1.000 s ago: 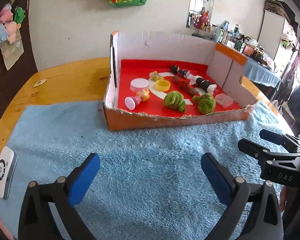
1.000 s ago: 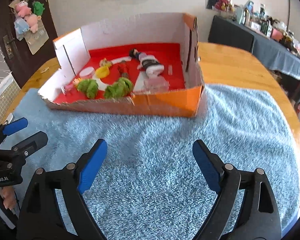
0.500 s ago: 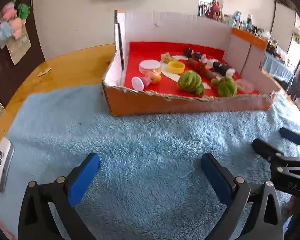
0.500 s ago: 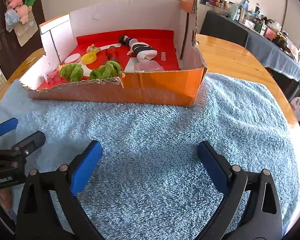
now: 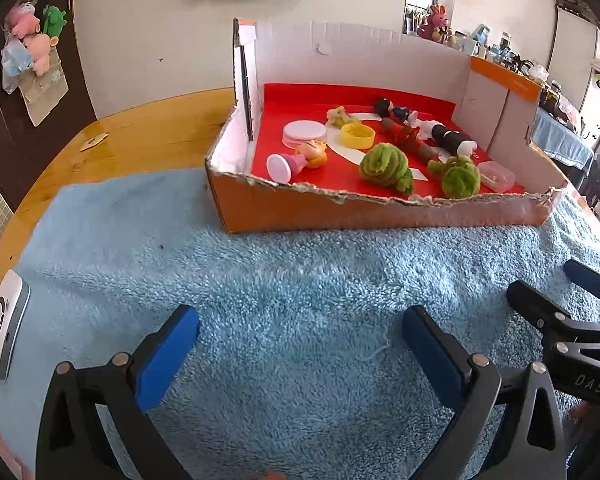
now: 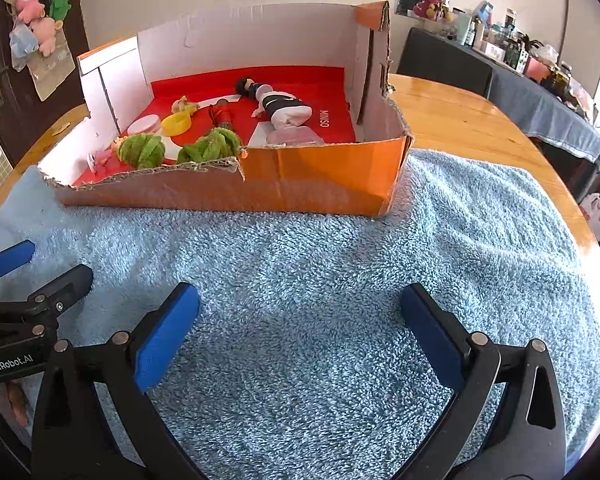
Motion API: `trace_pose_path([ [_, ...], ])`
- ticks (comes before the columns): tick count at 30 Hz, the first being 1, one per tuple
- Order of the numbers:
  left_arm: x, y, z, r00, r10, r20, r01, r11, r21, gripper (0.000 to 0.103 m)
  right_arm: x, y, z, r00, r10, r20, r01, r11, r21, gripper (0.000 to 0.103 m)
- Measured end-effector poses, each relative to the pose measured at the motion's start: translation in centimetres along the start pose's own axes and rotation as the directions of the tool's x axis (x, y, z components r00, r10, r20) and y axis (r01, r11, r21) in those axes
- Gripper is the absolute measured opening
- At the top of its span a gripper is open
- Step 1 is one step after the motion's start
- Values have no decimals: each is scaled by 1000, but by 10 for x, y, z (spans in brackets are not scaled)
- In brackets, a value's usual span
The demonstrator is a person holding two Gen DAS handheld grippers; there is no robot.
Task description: Organize objects
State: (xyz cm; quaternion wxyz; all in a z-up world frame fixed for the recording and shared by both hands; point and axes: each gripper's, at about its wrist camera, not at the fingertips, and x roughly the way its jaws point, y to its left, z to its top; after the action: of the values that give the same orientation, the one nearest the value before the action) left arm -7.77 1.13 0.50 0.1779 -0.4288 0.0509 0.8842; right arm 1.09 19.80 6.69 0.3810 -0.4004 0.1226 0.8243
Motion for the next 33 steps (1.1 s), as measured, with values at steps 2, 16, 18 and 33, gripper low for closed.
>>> trace_pose_path([
  [2,0,0,0,1000,-3,2,3,1000,2,103,-1,-2,0,1000,1,5,-1,1000,17,103],
  [16,-1,8,0,999,44,4,-44,998,-42,103,1,-1,1,999,-43,-3,43,999,0,103],
  [18,-1,8,0,999,44,5,-44,998,-38,103,1,-2,1,999,-40,-4,40,999,1,103],
  [33,-2,2,-2,1000,28,10,-28,1000,-8,103,0,0,0,999,-36,6,36,999,3,103],
])
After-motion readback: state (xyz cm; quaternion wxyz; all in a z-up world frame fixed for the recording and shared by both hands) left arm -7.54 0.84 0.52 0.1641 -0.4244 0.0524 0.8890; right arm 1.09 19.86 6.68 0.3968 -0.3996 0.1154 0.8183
